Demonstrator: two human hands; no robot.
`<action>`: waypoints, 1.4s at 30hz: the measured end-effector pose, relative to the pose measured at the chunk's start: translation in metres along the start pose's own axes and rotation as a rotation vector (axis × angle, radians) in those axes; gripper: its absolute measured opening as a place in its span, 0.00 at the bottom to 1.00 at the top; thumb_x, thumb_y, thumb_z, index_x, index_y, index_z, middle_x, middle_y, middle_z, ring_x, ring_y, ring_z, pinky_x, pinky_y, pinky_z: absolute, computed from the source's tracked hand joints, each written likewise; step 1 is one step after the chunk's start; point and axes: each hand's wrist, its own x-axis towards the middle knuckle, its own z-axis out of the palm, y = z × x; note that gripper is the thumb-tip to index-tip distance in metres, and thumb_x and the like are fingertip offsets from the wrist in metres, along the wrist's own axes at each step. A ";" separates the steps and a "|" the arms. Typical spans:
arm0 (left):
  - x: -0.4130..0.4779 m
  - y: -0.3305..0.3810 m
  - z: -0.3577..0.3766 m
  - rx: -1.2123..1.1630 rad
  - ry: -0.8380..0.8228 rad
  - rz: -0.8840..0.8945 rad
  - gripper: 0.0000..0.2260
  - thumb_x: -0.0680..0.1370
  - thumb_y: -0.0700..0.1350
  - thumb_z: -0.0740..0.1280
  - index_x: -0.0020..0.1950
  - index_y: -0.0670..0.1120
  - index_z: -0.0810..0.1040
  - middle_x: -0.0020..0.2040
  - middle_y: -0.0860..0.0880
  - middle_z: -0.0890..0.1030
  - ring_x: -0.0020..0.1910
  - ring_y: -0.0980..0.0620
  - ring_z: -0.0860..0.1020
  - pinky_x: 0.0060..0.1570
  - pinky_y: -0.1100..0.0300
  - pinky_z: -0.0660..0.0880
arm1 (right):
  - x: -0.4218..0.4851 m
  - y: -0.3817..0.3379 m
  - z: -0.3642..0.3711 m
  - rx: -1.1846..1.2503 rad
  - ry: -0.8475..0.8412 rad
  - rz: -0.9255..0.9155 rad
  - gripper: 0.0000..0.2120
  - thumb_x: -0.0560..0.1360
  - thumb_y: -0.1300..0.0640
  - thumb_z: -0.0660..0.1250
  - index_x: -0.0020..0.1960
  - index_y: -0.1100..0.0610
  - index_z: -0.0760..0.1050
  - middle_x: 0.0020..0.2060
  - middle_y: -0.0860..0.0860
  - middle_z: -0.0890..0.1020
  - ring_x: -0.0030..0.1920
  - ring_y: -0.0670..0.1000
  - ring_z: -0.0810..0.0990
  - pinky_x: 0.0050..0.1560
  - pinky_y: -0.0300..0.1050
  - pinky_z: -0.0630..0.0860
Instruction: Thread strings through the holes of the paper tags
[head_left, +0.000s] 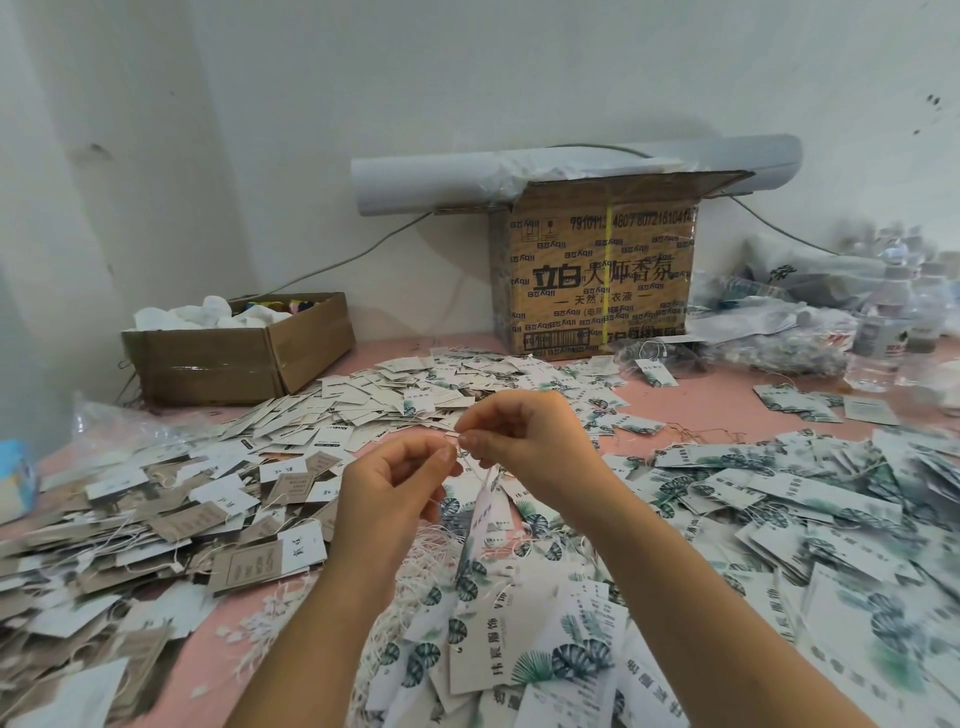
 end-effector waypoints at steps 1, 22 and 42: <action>0.000 0.000 0.000 0.000 -0.003 0.001 0.04 0.74 0.38 0.69 0.41 0.45 0.82 0.34 0.48 0.82 0.27 0.58 0.74 0.26 0.66 0.72 | 0.000 0.000 0.000 0.000 -0.004 -0.002 0.11 0.70 0.68 0.71 0.38 0.52 0.79 0.28 0.44 0.79 0.29 0.41 0.76 0.35 0.35 0.75; 0.000 0.000 0.000 0.011 -0.026 0.059 0.08 0.73 0.37 0.69 0.39 0.49 0.83 0.34 0.46 0.82 0.27 0.57 0.74 0.26 0.66 0.72 | 0.000 -0.001 -0.001 0.029 -0.031 0.029 0.08 0.70 0.67 0.71 0.39 0.55 0.80 0.28 0.47 0.80 0.29 0.43 0.76 0.34 0.36 0.75; 0.001 -0.011 0.003 0.267 -0.094 -0.006 0.30 0.54 0.65 0.68 0.52 0.61 0.62 0.51 0.51 0.71 0.40 0.53 0.75 0.37 0.63 0.72 | -0.004 -0.009 0.000 -0.010 -0.216 0.199 0.13 0.79 0.67 0.56 0.38 0.55 0.69 0.30 0.49 0.72 0.30 0.46 0.70 0.31 0.36 0.71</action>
